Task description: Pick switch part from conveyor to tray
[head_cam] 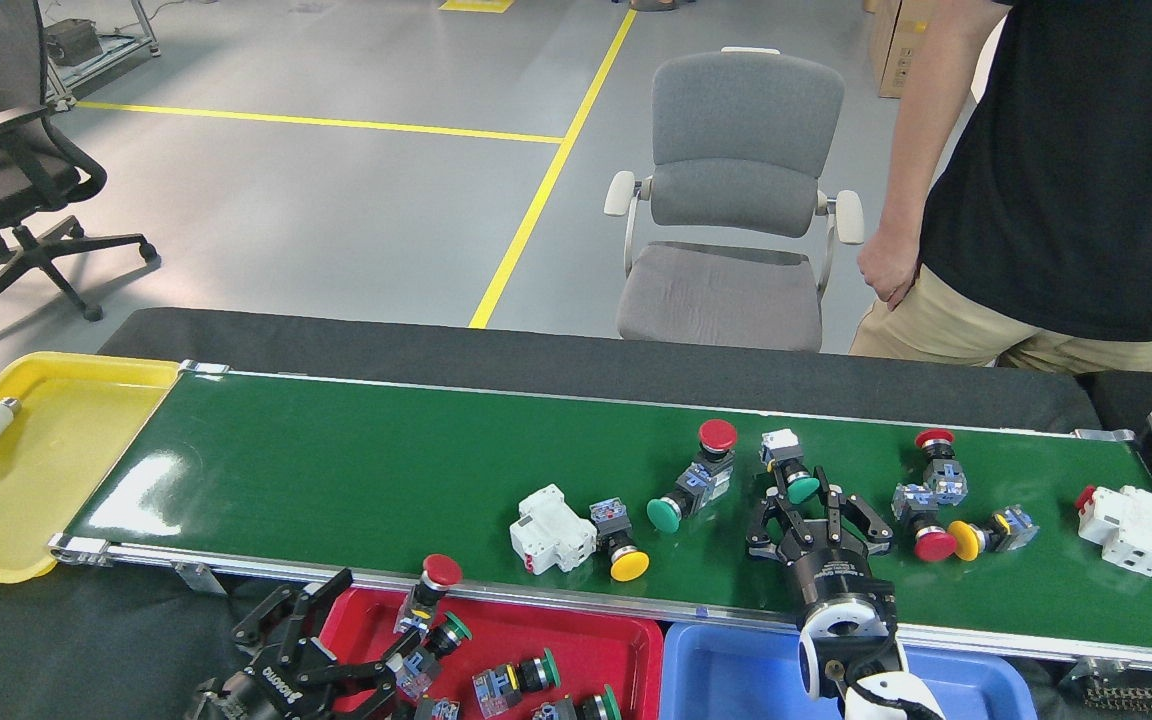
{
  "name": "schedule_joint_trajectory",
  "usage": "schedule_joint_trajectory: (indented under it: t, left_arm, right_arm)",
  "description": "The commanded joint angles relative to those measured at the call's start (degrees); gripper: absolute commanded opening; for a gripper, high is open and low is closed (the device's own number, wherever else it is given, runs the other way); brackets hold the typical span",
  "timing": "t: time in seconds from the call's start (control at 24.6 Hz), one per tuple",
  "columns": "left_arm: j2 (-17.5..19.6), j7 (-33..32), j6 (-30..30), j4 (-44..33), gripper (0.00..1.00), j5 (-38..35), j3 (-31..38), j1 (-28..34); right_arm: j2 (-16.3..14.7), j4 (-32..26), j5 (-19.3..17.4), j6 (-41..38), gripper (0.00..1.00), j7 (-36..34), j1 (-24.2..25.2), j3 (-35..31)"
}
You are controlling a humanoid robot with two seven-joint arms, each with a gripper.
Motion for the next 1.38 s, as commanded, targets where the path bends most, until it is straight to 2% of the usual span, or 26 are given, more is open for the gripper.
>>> schedule_joint_trajectory:
  t: [0.0, 0.04, 0.08, 0.12, 0.16, 0.2, 0.28, 0.41, 0.57, 0.69, 0.77, 0.85, 0.93, 1.1, 1.26, 1.34]
  left_arm:
    - [-1.0, 0.4, -0.2, -0.1, 1.00, 0.3, 4.9, 0.0]
    - [-1.7, 0.4, -0.2, 0.1, 1.00, 0.1, 7.1, 0.0]
    - [-1.8, 0.4, -0.2, 0.7, 1.00, 0.1, 8.2, 0.4]
    - [-1.7, 0.4, 0.8, 1.1, 1.00, 0.2, 9.1, 0.8]
    - [-1.8, 0.4, 2.1, 1.4, 1.00, 0.2, 9.6, 1.1]
    - [-1.8, 0.4, 3.7, 1.4, 1.00, 0.1, 9.6, 1.3]
    - [-1.8, 0.4, 6.9, 1.2, 1.00, 0.1, 8.8, 1.4]
    - [-1.8, 0.4, 7.3, 0.9, 1.00, 0.1, 8.6, 1.4]
    - [-1.8, 0.4, 7.2, 0.9, 1.00, 0.2, 8.7, 1.7]
    - [-0.9, 0.4, 5.5, 0.9, 1.00, 0.4, 8.2, 1.9]
    - [0.1, 0.3, -0.2, 1.4, 1.00, 0.7, 6.2, 0.8]
    - [1.9, 0.3, -0.2, 1.5, 1.00, 0.7, 5.5, -0.2]
    - [2.8, 0.3, -0.2, 2.1, 1.00, 0.6, 4.9, -2.3]
    - [4.5, 0.3, -0.2, 7.3, 1.00, 0.1, -0.6, -8.6]
    - [7.2, 0.3, -0.2, 13.8, 1.00, 0.6, -4.1, -12.9]
    - [7.8, 0.3, -0.2, 15.5, 1.00, 0.6, -5.3, -14.3]
  right_arm:
    - [-0.7, -6.4, -0.1, -7.0, 0.02, -0.5, 2.8, 2.6]
    - [-0.7, -9.5, -0.1, -10.4, 0.03, -0.6, 4.8, 3.9]
    - [-0.7, -12.4, -0.1, -14.1, 0.14, -0.8, 6.8, 5.7]
    - [-0.7, -13.8, -0.1, -16.7, 0.34, -0.9, 7.8, 6.9]
    - [-0.7, -14.6, -0.1, -19.6, 0.85, -1.2, 8.4, 8.4]
    - [-0.7, -14.6, -0.1, -22.2, 1.00, -1.5, 8.5, 9.5]
    - [-0.7, -14.0, -0.1, -26.2, 1.00, -1.6, 8.6, 11.9]
    - [-0.6, -14.0, -0.1, -26.8, 1.00, -1.5, 9.0, 13.0]
    - [-0.2, -14.8, -0.6, -24.7, 1.00, -1.6, 9.6, 10.0]
    - [1.1, -16.5, -0.6, -13.5, 0.99, -3.2, 14.7, 1.9]
    - [1.9, -16.5, -0.6, -4.6, 0.99, -8.3, 18.0, -0.5]
    - [1.8, -16.4, -0.6, 3.2, 0.99, -12.4, 21.9, -2.6]
    - [1.8, -16.2, -1.8, 7.3, 0.99, -12.9, 23.8, -5.7]
    - [1.8, -14.6, -5.0, 7.7, 0.99, -12.0, 21.8, -7.3]
    - [1.6, -10.1, -4.1, 8.0, 0.99, -8.2, 14.4, -7.0]
    - [2.0, -6.9, -1.9, 8.1, 0.99, -6.6, 10.7, -6.8]
